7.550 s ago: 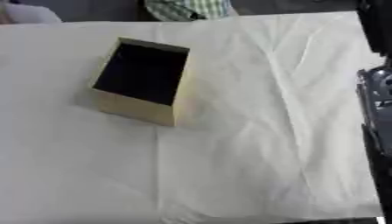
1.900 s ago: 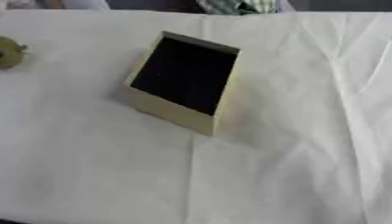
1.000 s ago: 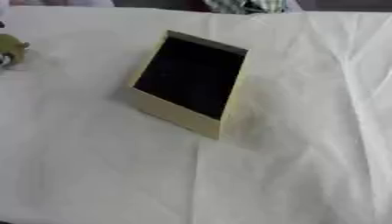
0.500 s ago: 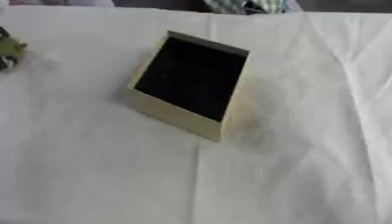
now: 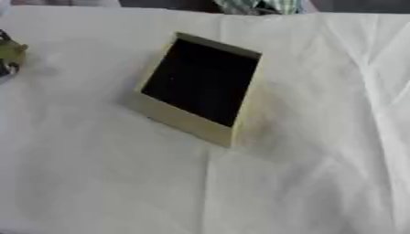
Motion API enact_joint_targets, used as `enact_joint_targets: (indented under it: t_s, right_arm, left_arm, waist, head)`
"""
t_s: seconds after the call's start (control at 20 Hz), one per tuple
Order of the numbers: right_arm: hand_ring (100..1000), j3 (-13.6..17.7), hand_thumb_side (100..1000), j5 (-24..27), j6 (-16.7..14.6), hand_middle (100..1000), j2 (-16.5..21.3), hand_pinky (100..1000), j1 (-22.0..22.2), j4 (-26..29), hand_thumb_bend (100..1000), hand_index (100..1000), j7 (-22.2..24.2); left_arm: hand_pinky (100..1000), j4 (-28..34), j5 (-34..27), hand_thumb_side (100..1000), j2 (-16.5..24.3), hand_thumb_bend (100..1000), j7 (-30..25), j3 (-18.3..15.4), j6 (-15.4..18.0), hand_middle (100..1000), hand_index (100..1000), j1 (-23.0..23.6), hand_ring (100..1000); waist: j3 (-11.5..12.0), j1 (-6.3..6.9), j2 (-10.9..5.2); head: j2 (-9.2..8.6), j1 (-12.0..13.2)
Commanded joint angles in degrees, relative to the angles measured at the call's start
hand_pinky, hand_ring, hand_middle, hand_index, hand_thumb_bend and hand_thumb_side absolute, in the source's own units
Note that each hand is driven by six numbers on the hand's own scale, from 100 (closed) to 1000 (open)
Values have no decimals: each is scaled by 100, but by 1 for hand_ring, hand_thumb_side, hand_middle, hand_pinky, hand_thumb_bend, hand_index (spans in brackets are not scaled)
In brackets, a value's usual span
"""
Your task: Pick up objects on the table and place them in the box.
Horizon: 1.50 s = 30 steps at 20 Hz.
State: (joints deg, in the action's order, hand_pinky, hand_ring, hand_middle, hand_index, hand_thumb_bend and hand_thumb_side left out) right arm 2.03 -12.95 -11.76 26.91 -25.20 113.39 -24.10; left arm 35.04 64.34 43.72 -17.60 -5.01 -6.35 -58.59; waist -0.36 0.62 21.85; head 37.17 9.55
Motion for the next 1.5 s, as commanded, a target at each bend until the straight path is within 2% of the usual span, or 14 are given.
enact_joint_targets:
  t_s: [0.05,0.15,0.35,0.4,0.45,0.55,0.95,1.5]
  right_arm:
    - [706,12,566,38,-22,702,62,819,-67,120,100,762,3]
    - [705,15,567,36,-19,700,67,819,-52,120,100,761,2]
    - [703,18,569,25,-13,697,89,820,-28,120,100,760,3]
    - [702,18,554,23,-12,697,93,820,-24,120,100,760,5]
    - [702,17,570,21,-9,696,98,820,-19,120,100,760,7]
    - [702,18,572,17,-4,696,109,820,-8,120,100,759,8]
    - [701,2,577,12,1,693,129,820,0,120,100,759,25]
    - [702,-25,583,33,-19,692,110,820,-65,120,100,758,45]
  left_arm:
    - [748,64,116,100,119,249,53,12,9,632,841,-99,695]
    - [796,92,122,100,117,355,97,4,58,701,860,-103,752]
    - [871,197,182,100,181,449,190,5,84,774,883,-156,826]
    - [887,217,221,100,196,307,215,2,77,781,888,-171,838]
    - [894,238,269,100,215,489,250,-2,62,785,890,-185,843]
    - [905,275,362,100,247,508,326,-13,36,790,890,-208,853]
    - [902,290,462,100,317,470,458,-86,-106,783,883,-256,859]
    - [908,67,407,100,375,391,219,-146,-456,790,898,-260,880]
  waist:
    - [-2,10,-115]
    - [-7,9,-113]
    - [5,20,-108]
    - [11,24,-107]
    - [17,29,-107]
    - [28,38,-105]
    - [26,35,-61]
    - [-41,-1,69]
  head:
    - [-73,24]
    - [-69,15]
    - [-39,-11]
    - [-32,-17]
    - [-24,-24]
    - [-16,-38]
    - [-63,-2]
    - [-175,127]
